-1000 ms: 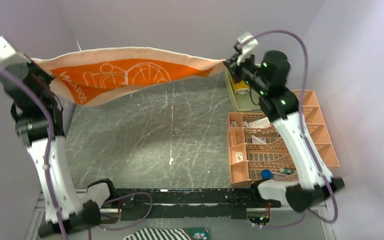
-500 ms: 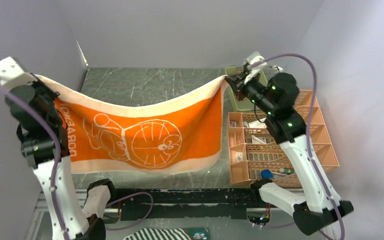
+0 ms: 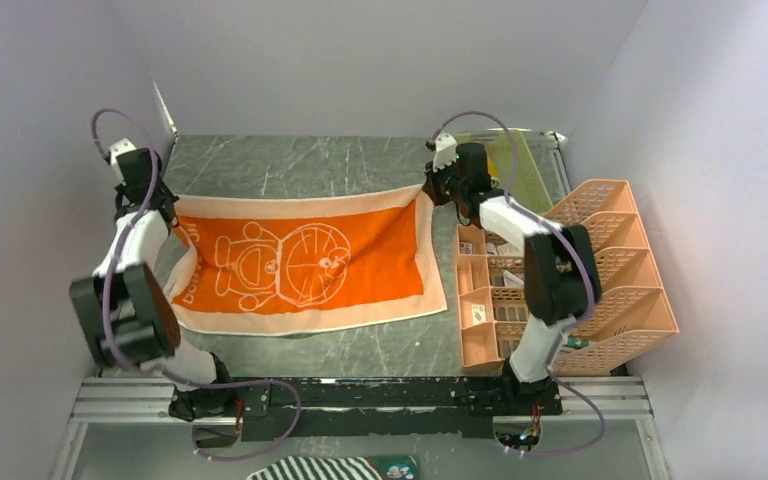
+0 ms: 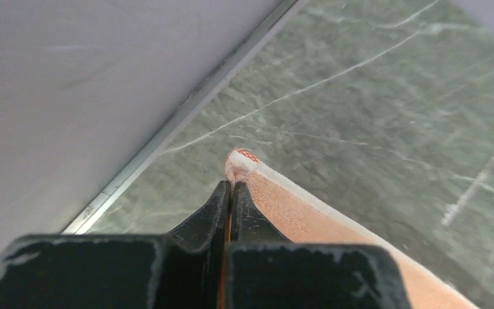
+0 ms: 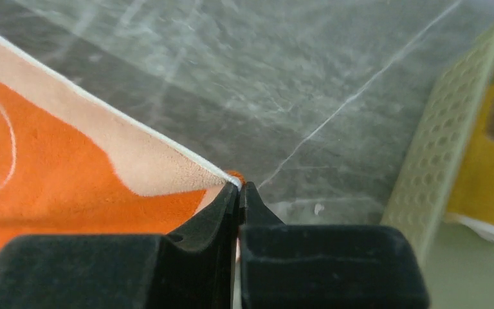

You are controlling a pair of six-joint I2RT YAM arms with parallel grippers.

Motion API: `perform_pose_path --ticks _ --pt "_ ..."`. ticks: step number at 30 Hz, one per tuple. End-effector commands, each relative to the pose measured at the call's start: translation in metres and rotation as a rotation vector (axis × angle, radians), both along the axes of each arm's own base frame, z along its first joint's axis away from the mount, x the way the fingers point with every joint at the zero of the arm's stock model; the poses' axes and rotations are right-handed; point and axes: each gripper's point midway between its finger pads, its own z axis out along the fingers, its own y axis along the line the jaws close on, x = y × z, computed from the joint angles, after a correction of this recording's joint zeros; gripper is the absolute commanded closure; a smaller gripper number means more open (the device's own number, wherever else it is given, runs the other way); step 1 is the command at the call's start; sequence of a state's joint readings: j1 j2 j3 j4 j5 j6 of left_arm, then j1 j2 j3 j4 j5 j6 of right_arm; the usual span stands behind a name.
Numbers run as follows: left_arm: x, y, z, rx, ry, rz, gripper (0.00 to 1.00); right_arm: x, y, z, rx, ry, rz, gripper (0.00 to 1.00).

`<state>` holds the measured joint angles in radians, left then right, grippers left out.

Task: Roll the towels
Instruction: Flatten out the towel at the center of the board.

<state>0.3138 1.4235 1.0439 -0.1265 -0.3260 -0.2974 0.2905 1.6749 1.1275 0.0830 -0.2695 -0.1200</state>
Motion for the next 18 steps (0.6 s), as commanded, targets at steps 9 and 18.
perform_pose_path --ticks 9,18 --pt "0.147 0.049 -0.109 -0.08 0.08 0.042 0.93 0.14 -0.006 -0.088 -0.012 0.099 -0.011 1.0" --pt "0.204 0.049 -0.097 -0.062 0.131 -0.173 0.5 0.182 -0.005 -0.076 -0.011 0.088 0.008 0.32"
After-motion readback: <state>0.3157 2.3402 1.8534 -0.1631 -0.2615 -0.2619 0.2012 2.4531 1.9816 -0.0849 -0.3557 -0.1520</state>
